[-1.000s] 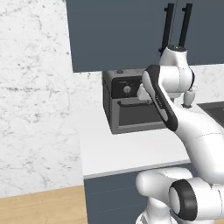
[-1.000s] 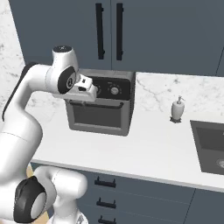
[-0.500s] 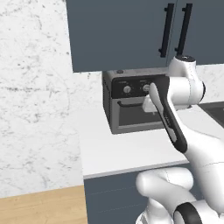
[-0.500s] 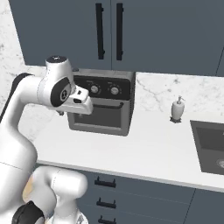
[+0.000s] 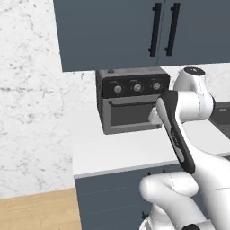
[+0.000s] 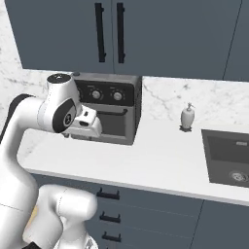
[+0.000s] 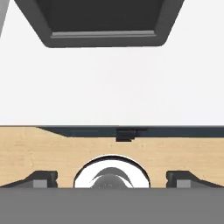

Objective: Navigate to the microwave.

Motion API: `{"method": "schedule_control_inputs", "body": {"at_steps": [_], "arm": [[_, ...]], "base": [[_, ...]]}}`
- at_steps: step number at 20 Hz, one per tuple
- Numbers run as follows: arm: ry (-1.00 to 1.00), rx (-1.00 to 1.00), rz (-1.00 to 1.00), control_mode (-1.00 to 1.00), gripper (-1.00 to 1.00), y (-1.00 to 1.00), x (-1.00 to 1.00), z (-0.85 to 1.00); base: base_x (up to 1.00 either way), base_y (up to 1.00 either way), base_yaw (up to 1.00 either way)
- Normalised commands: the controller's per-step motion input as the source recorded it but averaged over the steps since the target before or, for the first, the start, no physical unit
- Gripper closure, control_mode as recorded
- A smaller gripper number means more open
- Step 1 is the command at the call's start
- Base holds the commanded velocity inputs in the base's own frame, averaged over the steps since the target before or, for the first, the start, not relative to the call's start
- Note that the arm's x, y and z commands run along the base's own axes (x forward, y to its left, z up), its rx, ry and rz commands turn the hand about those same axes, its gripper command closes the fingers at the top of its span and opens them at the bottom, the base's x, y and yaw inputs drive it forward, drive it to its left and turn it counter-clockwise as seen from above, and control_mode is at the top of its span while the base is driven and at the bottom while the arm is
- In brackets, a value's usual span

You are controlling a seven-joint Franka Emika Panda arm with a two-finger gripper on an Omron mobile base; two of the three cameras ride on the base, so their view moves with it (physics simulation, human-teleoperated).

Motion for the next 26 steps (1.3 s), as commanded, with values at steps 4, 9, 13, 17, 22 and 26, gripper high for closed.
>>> {"method": "schedule_control_inputs", "body": {"at_steps": [4,9,13,17,22,26], "arm": [[0.0,0.0,0.0,1.0,-1.0,0.0,0.0,0.0],[0.0,0.0,0.0,1.0,-1.0,0.0,0.0,0.0],[0.0,0.0,0.0,1.0,-1.0,0.0,0.0,0.0],[0.0,0.0,0.0,1.0,-1.0,0.0,0.0,0.0],[0.0,0.0,0.0,1.0,-1.0,0.0,0.0,0.0],[0.0,0.0,0.0,1.0,-1.0,0.0,0.0,0.0]], "base": [[0.0,-0.71,-0.17],[0.0,-0.57,-0.53],[-0.05,-0.36,-0.73],[-0.02,-0.2,-0.75],[0.0,-0.25,-0.66],[0.0,-0.35,-0.63]]}}
